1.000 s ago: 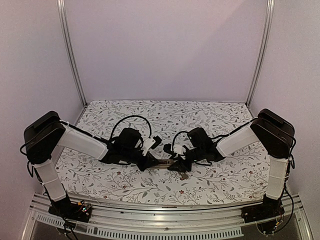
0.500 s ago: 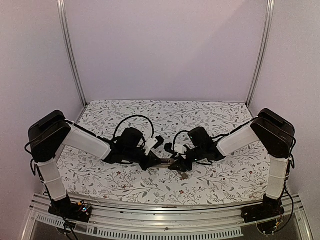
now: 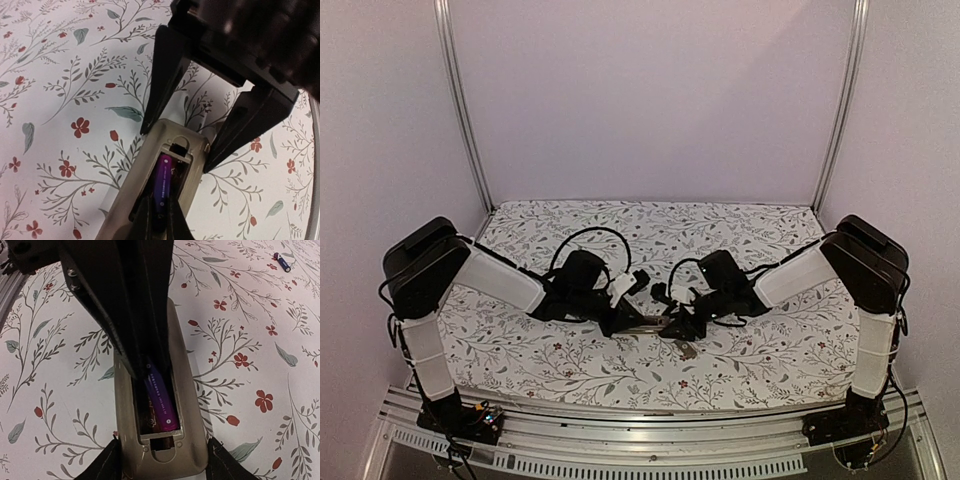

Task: Load the batteries into the remote control
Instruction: Load the battery into the battery compartment, then adjust the remote control without the battery cover at the center of the board.

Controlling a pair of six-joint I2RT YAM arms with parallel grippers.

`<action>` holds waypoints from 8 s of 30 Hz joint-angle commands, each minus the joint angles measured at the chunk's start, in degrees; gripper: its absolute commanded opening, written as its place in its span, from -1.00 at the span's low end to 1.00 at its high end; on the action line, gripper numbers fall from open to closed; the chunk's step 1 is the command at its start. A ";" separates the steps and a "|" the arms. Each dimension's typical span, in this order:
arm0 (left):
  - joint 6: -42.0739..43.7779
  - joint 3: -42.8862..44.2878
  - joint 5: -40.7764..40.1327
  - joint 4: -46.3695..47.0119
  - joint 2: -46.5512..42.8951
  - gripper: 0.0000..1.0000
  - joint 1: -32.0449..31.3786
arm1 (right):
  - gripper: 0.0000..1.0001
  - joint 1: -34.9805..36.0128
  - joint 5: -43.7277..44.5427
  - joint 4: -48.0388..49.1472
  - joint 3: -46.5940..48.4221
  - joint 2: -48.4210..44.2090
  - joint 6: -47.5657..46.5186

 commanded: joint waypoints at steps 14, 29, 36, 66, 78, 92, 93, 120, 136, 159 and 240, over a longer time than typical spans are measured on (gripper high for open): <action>4.59 -1.23 -10.65 -2.15 5.05 -1.00 1.97 | 0.14 -3.55 -18.18 -2.13 7.95 -0.28 1.51; 4.74 -1.11 -10.02 -1.61 5.25 -1.00 0.67 | -0.12 -9.03 -20.95 -1.74 9.52 3.70 0.27; 5.18 -1.42 -10.78 -1.58 5.40 -1.00 0.26 | -0.12 -8.59 -21.02 -6.34 12.61 6.86 -4.94; 7.60 -0.63 -13.35 -2.81 5.80 -1.00 -0.88 | -0.24 -3.58 -17.34 -18.62 18.65 12.96 -17.14; 9.86 -5.39 -11.93 3.63 3.92 -1.00 -1.05 | -0.27 -3.43 -22.19 -12.09 16.33 14.52 -8.25; 12.81 -8.59 -7.46 10.78 4.08 -1.00 0.81 | -0.34 -3.65 -23.32 -7.33 15.45 15.12 -2.76; 13.09 -8.15 -7.34 10.26 4.32 -1.00 0.91 | -0.34 -3.91 -24.32 -8.69 16.36 14.98 -3.12; 12.64 -7.88 -10.46 10.14 4.73 -1.00 0.30 | -0.51 -5.69 -25.03 -15.43 20.62 17.10 -6.92; 14.00 -6.31 -12.73 5.95 3.96 -0.48 -0.79 | -0.53 -5.58 -21.28 -15.53 17.02 15.64 -9.43; 12.67 -10.02 -4.38 5.71 -7.26 0.11 -1.08 | -0.48 -5.55 -23.58 -16.54 19.31 13.31 -9.01; 4.83 -7.26 -9.92 5.09 -1.18 -0.33 -0.82 | -0.98 -1.75 15.59 -20.39 15.82 3.84 46.96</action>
